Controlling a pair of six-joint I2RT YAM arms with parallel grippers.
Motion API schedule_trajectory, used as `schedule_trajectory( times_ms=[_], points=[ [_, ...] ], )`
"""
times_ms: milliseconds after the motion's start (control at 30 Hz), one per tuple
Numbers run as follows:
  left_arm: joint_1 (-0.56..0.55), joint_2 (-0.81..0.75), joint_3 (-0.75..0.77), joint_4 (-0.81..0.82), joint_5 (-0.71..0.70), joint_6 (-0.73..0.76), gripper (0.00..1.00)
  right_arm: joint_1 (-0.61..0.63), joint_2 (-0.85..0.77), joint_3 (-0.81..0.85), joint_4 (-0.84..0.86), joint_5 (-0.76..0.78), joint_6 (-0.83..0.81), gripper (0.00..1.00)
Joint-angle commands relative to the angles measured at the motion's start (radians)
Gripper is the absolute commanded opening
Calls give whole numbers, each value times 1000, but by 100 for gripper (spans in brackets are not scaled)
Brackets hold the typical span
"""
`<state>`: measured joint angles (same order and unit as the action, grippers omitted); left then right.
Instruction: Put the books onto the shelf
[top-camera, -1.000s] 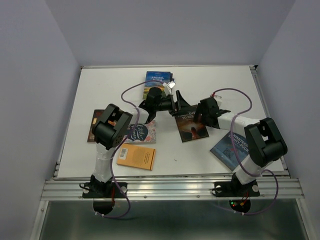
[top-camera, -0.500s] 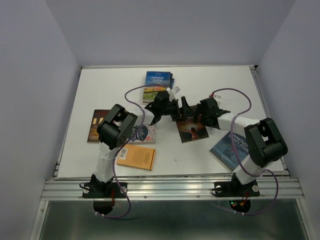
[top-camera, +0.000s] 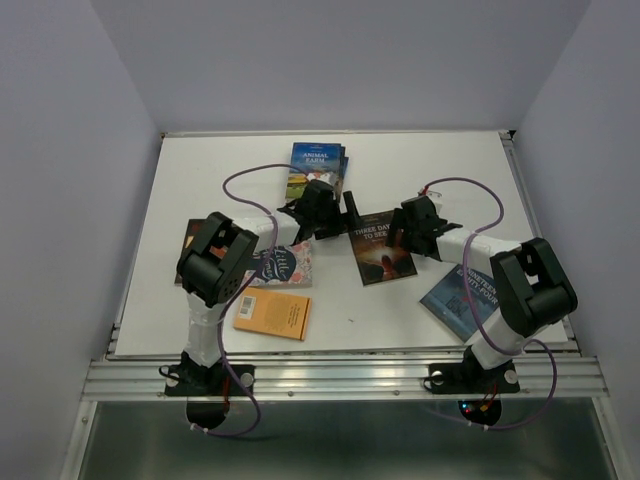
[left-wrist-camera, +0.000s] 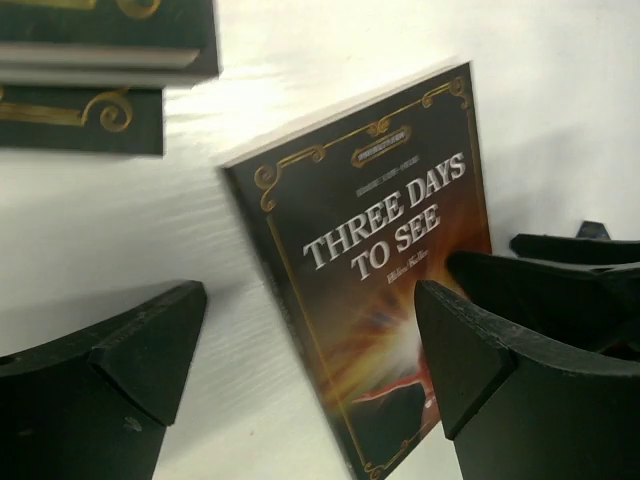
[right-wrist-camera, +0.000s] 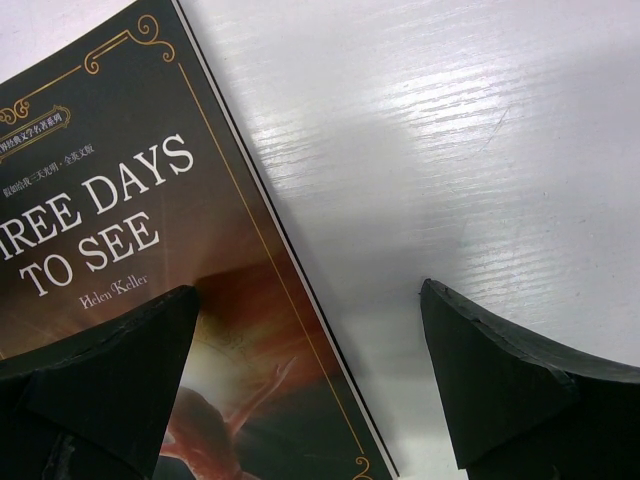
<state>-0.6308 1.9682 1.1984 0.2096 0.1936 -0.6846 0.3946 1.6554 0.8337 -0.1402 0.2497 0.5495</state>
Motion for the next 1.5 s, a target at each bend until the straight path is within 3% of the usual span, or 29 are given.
schedule_trajectory(
  times_ms=[0,500,767,967,1133,1467],
  points=[
    [2,37,70,-59,-65,26,99,32,96,-105,-253,-213,79,98],
    [-1,138,153,65,181,-24,99,32,119,-94,-249,-278,64,98],
    [-17,103,40,468,490,-255,99,32,129,-111,-199,-371,63,98],
    [-32,110,-14,677,560,-386,99,32,145,-128,-168,-418,70,95],
    [-30,97,-54,672,527,-380,99,32,138,-143,-147,-429,78,91],
    [0,-90,-83,262,204,-138,99,32,106,-130,-174,-351,90,81]
  ],
)
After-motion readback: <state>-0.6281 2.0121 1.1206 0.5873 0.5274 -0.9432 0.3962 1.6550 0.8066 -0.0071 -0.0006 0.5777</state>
